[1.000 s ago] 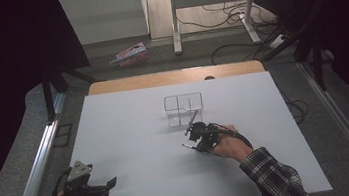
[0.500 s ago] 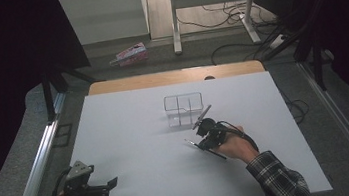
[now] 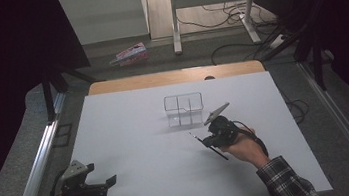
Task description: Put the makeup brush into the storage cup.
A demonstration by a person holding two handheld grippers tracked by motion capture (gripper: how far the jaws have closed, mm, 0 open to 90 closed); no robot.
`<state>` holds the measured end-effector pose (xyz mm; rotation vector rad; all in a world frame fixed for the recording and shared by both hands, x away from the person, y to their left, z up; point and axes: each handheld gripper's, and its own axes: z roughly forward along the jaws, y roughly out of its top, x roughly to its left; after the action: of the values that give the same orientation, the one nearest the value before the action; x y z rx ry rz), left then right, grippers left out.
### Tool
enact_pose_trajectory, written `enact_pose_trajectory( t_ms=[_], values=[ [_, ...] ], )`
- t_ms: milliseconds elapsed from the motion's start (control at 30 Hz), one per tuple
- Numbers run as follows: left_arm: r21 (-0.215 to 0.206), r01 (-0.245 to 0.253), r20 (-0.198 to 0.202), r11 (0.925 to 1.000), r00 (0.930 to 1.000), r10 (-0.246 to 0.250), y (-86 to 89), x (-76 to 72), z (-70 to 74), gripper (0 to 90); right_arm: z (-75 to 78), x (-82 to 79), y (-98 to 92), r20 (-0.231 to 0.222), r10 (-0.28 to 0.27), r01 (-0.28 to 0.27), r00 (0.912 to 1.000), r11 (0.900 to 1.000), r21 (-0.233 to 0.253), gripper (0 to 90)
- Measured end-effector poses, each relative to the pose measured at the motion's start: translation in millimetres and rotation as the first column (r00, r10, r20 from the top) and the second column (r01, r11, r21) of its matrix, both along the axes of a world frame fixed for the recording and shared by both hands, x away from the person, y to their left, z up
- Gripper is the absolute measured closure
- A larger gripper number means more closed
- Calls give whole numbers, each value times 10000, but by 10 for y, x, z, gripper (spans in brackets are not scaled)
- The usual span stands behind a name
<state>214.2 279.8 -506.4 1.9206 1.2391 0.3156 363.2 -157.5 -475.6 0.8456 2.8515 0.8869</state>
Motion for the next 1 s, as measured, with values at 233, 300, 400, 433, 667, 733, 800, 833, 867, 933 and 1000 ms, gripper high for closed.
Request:
enact_pose_trajectory(
  t_ms=[233, 300, 400, 433, 667, 733, 800, 833, 867, 933, 1000],
  values=[
    [-646, 65, 110, 9979, 9999, -58, 28, -7, 32, 22, 93, -93, -51, 525, -3, -22, 9986, 9988, 491, 851],
    [-648, 102, 262, 9978, 9996, -85, 31, -13, 45, 21, 113, -126, -63, 604, -64, 28, 9982, 9982, 596, 851],
    [-791, 361, 215, 9962, 9992, -345, 12, -11, 50, 20, 137, -158, -92, 751, -122, 59, 9971, 9965, 833, 851],
    [-758, 428, 155, 9962, 9990, -417, -5, -9, 49, 19, 144, -167, -101, 786, -148, 77, 9968, 9958, 908, 851],
    [-726, 686, 163, 9950, 9976, -675, -87, -2, 77, 5, 208, -252, -154, 1161, -286, 121, 9928, 9899, 1411, 851],
    [-778, 640, 220, 9949, 9978, -625, -87, -3, 80, 3, 219, -264, -163, 1180, -330, 148, 9925, 9883, 1515, 850],
    [-889, 501, 340, 9948, 9983, -472, -80, -2, 85, 1, 242, -296, -179, 1251, -419, 204, 9913, 9856, 1681, 851],
    [-955, 450, 403, 9944, 9983, -413, -74, 0, 89, 1, 252, -311, -187, 1329, -414, 179, 9903, 9846, 1737, 851],
    [-1041, 423, 458, 9937, 9982, -377, -69, 4, 95, 2, 262, -329, -194, 1379, -439, 187, 9895, 9836, 1795, 850],
    [-1198, 390, 568, 9920, 9979, -324, -66, 16, 110, 4, 278, -363, -207, 1429, -452, 170, 9887, 9811, 1926, 850],
    [-1303, 422, 616, 9906, 9975, -344, -79, 31, 129, 6, 292, -396, -213, 1452, -470, 165, 9883, 9787, 2044, 850]
  ],
)
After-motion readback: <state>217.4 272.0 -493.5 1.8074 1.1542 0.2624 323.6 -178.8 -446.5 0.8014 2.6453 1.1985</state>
